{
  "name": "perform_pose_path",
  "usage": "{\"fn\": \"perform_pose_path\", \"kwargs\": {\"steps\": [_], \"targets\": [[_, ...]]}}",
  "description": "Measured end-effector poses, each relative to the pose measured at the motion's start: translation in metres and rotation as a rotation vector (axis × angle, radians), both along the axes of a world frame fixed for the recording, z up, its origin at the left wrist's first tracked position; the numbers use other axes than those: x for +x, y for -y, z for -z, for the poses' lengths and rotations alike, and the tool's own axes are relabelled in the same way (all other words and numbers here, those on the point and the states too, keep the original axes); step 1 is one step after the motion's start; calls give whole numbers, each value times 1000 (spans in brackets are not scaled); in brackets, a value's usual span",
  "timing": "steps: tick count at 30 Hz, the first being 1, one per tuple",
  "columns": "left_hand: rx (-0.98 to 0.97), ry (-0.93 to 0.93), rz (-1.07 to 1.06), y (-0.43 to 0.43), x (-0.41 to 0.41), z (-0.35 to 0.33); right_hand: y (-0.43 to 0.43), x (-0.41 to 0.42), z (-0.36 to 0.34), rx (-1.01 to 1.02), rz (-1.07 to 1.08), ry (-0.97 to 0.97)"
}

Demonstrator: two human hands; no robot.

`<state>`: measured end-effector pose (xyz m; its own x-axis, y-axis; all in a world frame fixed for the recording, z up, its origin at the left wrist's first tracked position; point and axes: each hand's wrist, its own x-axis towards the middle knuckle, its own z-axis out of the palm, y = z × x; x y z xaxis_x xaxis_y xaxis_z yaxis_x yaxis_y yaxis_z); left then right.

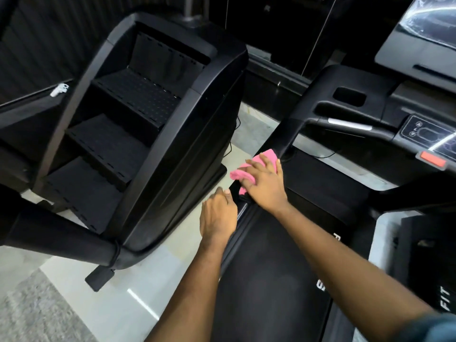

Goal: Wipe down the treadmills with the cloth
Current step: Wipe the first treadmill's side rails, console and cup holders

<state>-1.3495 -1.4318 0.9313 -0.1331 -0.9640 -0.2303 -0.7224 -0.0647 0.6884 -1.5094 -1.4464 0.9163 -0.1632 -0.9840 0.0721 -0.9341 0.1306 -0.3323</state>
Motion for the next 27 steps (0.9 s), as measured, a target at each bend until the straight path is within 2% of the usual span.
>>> {"fn": "perform_pose_path", "kwargs": {"steps": [2, 4, 7, 10, 13, 16, 18, 22, 24, 27], "targets": [[-24, 58, 3, -1, -1, 4, -2, -20, -4, 11, -125, 43], [-45, 67, 15, 2, -4, 6, 18, -41, -5, 56, -155, 33], [-46, 57, 27, 2, -5, 3, 53, -46, -11, 92, -6, -14], [-46, 54, 29, 2, -5, 3, 50, -23, -9, 76, 117, -61], [-36, 48, 33, 2, -8, 1, 17, -19, -2, -6, -46, -10], [-32, 56, 38, 2, -7, 2, 16, -53, -6, 36, -253, 18], [-25, 54, 30, 1, -6, 2, 40, -71, -11, 51, -200, 51], [-18, 51, 31, 1, -7, -1, 57, -47, -12, 48, 125, -16], [-18, 53, 39, 0, -6, 0, 37, -25, -7, 37, 113, -62], [-12, 49, 56, 1, -6, 1, 13, -31, -4, -4, -28, -22]]}}
